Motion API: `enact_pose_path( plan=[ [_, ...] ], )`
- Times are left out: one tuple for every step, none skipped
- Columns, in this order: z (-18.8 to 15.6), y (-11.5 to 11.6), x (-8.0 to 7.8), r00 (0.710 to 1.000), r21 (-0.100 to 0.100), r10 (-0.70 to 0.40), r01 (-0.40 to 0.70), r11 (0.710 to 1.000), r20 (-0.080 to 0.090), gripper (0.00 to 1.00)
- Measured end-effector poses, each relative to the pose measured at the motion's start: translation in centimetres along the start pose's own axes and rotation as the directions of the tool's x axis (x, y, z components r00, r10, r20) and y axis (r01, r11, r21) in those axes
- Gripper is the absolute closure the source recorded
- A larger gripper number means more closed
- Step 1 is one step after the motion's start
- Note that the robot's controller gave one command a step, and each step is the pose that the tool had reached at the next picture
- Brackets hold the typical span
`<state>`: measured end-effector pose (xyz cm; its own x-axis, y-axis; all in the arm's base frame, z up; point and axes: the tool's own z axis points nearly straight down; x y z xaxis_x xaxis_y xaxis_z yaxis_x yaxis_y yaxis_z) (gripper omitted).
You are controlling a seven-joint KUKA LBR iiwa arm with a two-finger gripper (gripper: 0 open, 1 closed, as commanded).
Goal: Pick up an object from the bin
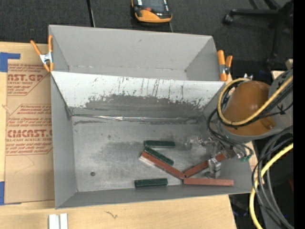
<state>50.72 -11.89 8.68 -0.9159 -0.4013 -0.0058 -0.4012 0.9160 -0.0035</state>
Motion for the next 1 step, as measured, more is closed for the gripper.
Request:
enact_pose_path(
  plan=[
    [0.58, 0.10, -0.09, 1.000, -0.002, -0.031, 0.031, 1.000, 0.001, 0.00]
  ],
)
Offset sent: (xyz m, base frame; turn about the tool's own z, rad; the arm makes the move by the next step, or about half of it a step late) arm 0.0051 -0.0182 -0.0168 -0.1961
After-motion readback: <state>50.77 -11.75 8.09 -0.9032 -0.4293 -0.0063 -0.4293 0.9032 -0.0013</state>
